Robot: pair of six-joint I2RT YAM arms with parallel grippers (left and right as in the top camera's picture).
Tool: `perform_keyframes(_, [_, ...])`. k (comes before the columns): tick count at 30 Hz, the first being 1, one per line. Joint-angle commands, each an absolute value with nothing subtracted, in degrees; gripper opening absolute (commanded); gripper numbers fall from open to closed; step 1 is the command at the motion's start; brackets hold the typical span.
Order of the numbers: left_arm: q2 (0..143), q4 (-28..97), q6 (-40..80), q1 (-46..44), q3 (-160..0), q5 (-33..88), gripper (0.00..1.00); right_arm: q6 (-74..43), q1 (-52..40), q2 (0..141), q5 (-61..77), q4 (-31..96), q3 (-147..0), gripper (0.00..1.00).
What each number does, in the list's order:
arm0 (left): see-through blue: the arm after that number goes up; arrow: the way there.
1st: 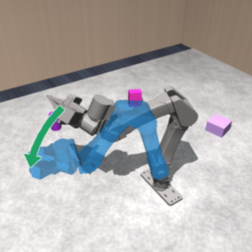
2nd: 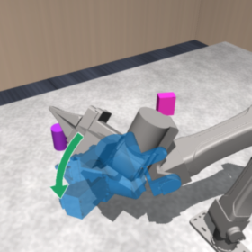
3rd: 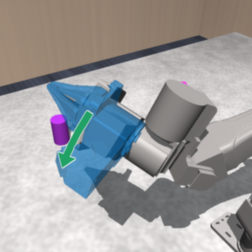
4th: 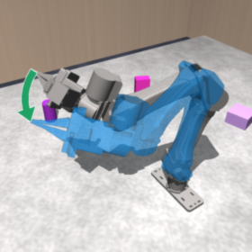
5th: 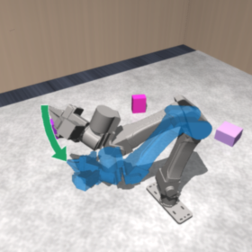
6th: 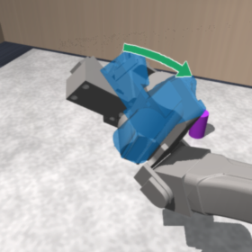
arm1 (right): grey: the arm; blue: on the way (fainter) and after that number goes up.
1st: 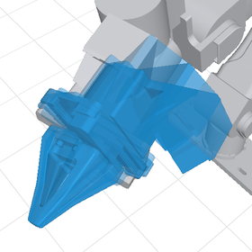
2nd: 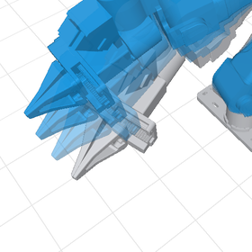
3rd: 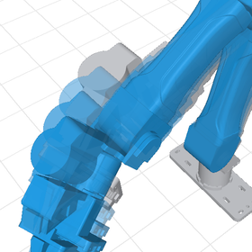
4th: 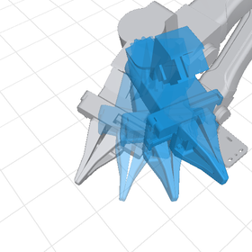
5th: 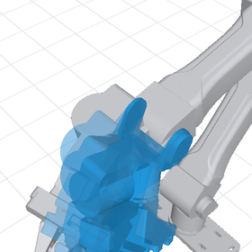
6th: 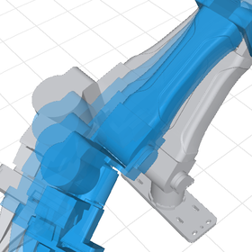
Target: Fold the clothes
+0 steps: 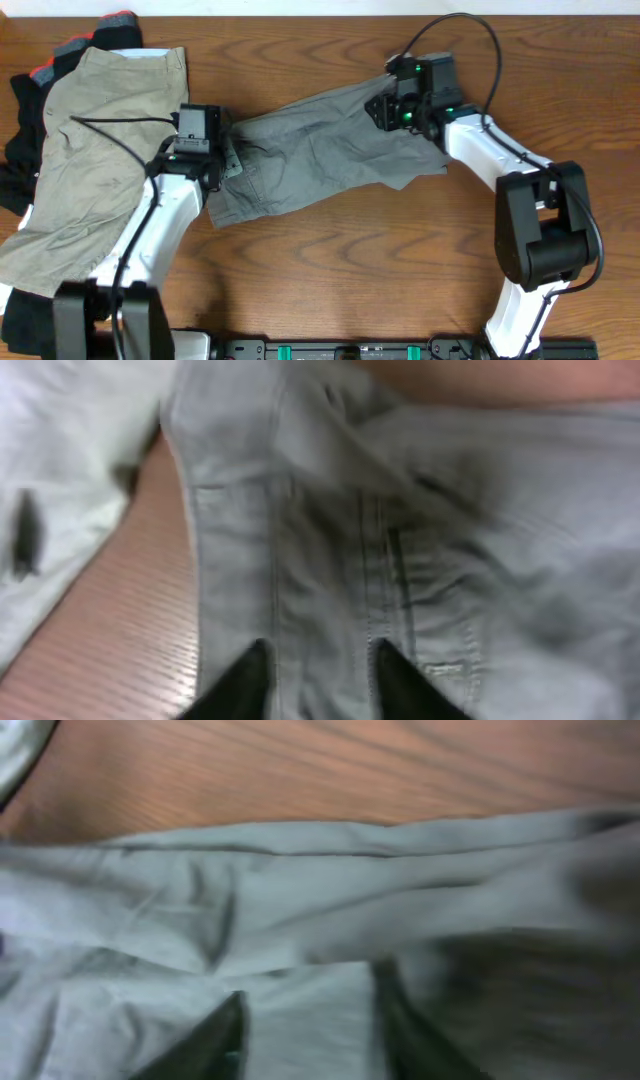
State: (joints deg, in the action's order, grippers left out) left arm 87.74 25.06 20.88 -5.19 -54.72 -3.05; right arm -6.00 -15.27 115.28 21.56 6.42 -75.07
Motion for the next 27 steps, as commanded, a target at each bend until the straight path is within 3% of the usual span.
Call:
perform_keyframes(1, [90.1,24.9,19.1,-5.1,-55.4,-1.5,0.19,-5.0,-18.9,115.5,17.9,6.3,-76.2,0.24])
perform_keyframes(3, [90.3,24.8,19.1,-5.1,-55.4,-1.5,0.1,-5.0,-20.3,116.2,15.9,6.0,-76.2,0.21])
perform_keyframes(6, [90.3,24.4,19.1,-5.1,-55.4,-1.5,0.06,-5.0,-21.6,117.3,15.3,5.5,-76.2,0.17])
perform_keyframes(18, [90.3,23.3,19.1,-5.1,-55.4,-2.0,0.06,-5.0,-23.4,121.1,15.9,5.3,-76.2,0.1])
perform_keyframes(27, [90.3,23.3,19.1,-5.1,-55.4,-2.0,0.06,-6.6,-23.2,126.3,12.6,-15.7,-76.4,0.13])
